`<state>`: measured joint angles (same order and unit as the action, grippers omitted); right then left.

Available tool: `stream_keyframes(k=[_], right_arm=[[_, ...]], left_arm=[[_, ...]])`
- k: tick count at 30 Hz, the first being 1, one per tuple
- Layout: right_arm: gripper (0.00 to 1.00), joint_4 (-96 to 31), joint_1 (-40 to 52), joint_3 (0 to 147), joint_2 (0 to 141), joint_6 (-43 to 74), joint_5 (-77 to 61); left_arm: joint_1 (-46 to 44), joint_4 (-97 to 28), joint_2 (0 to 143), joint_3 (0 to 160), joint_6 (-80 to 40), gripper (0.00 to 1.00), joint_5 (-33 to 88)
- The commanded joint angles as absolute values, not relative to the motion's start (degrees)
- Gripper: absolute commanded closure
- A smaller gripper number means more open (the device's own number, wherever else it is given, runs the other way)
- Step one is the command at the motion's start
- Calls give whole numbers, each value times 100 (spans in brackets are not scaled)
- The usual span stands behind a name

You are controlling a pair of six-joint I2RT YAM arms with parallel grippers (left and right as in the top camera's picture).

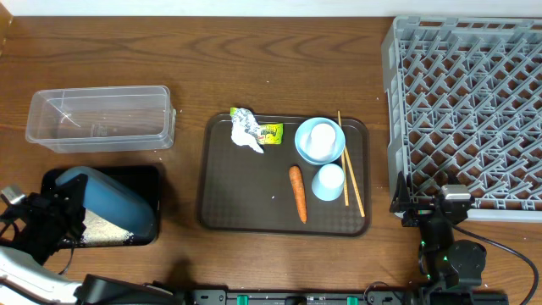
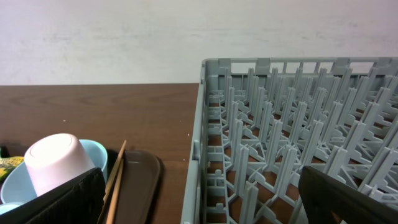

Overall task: Sort waste into correct bins and load items into the dishwasher rack
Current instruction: 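Tilt the blue bowl with the left gripper, pouring rice onto black tray, then carry the empty blue bowl with the left gripper back to brown tray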

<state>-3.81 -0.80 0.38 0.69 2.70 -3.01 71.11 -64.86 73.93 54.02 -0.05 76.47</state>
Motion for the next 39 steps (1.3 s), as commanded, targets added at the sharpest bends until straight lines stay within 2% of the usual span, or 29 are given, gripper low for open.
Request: stream_keyframes(k=[1, 19, 24, 30, 39], right_arm=[[0, -408, -110, 32, 38, 204, -285], [1, -408, -110, 32, 38, 204, -283], [1, -408, -110, 32, 38, 204, -283], [1, -405, -110, 32, 38, 204, -283], [1, -405, -110, 32, 38, 204, -283]], left_arm=[[7133, -6525, 7126, 5446, 154, 94, 7244], [7000, -6792, 5690, 5553, 169, 94, 7153], [6270, -6938, 5234, 5555, 263, 94, 6917], [5028, -6963, 4783, 5555, -235, 94, 5892], [3935, -6812, 4617, 5555, -572, 94, 5774]])
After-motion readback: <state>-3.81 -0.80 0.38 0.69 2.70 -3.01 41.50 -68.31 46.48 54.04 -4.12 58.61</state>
